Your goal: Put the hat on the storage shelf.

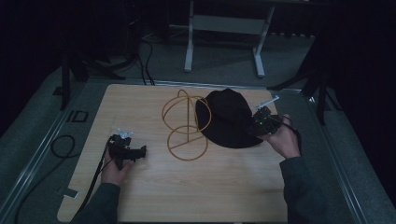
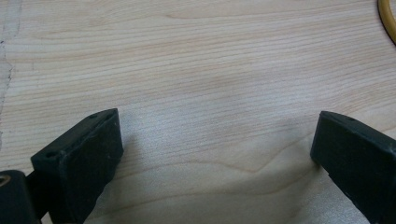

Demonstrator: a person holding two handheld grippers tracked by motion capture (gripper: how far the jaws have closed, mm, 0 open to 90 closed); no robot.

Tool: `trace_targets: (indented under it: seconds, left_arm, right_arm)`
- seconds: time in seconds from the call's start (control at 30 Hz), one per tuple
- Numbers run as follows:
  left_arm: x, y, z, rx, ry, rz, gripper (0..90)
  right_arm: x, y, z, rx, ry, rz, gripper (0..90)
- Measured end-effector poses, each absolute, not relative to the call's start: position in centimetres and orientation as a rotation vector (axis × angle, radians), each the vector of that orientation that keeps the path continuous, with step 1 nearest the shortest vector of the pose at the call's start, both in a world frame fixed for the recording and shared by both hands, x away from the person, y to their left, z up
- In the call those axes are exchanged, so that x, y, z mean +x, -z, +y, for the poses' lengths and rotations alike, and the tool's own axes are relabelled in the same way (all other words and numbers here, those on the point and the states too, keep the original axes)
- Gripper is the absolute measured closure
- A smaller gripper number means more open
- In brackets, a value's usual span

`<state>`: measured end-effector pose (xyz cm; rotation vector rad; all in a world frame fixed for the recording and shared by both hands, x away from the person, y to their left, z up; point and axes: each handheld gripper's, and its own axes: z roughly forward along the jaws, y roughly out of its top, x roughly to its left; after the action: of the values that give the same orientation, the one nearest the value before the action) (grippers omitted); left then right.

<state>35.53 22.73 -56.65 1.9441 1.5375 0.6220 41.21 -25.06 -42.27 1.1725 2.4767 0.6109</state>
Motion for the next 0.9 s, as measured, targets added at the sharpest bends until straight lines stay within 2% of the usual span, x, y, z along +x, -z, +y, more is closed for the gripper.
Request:
trace_targets:
  seconds: [0.9]
  left_arm:
    - [35.5, 56.7, 22.7, 1.945, -0.622, 1.538, 2.5]
  right_arm:
    - [45.0, 40.7, -25.2, 1.181, -0.589, 2.590, 53.9]
